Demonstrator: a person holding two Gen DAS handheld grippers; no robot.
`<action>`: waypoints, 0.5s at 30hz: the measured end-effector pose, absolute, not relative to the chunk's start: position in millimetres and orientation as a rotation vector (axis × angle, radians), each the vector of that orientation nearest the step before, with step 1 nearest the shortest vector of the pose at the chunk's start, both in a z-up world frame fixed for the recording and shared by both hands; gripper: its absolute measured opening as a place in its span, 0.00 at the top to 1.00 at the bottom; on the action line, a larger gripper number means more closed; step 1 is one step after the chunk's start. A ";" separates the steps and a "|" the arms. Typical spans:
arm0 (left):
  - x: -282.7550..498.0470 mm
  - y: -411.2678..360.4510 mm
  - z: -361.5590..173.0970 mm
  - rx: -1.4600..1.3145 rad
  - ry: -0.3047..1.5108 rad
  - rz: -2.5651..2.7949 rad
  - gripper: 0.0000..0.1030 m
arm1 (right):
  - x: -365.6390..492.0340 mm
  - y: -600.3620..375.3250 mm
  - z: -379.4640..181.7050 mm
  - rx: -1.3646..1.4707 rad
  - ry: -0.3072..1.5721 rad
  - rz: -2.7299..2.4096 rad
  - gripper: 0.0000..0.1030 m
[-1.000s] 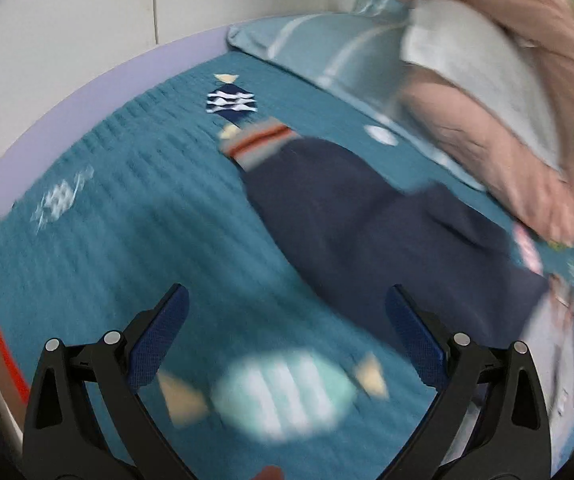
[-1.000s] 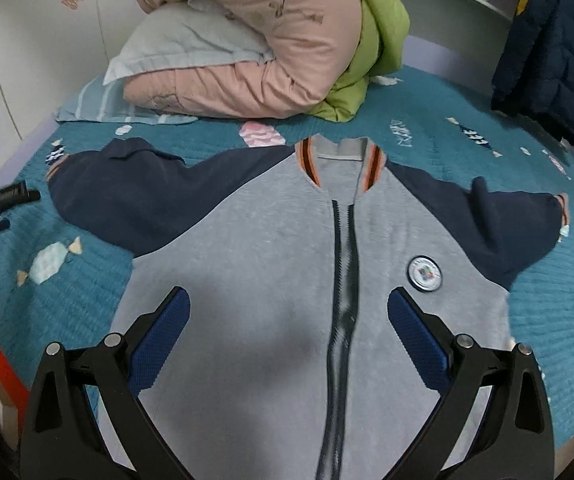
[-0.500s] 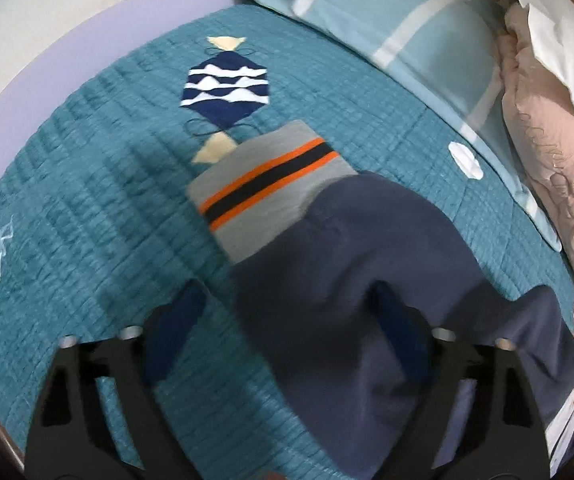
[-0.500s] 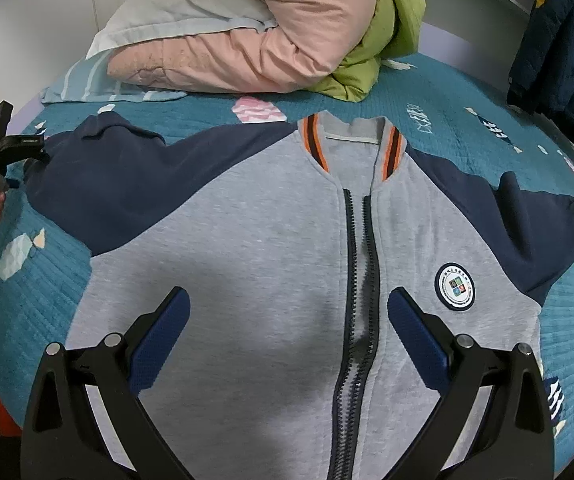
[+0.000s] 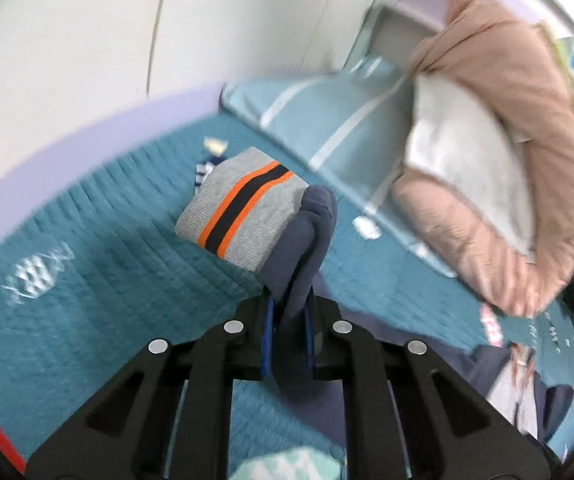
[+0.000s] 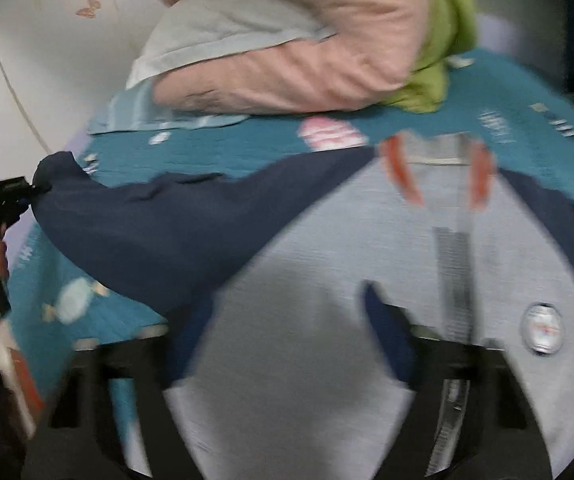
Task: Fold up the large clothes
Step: 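Carry the grasped sleeve across the jacket body with the left tool and release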
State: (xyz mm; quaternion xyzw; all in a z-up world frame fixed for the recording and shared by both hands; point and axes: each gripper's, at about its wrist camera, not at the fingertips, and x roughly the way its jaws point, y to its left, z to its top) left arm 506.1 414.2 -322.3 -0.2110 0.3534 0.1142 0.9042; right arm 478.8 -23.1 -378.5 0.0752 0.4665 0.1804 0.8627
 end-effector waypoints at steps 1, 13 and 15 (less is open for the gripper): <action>496.0 409.4 -310.8 -0.426 0.713 0.223 0.89 | 488.3 -9.4 -384.3 0.182 1.005 0.437 0.70; 481.2 291.9 -228.1 -0.255 0.648 0.100 0.89 | 512.1 0.3 -410.3 0.372 1.135 0.613 0.78; 485.5 253.5 -216.2 -0.228 0.640 0.050 0.89 | 499.0 -37.3 -399.1 0.394 1.106 0.592 0.76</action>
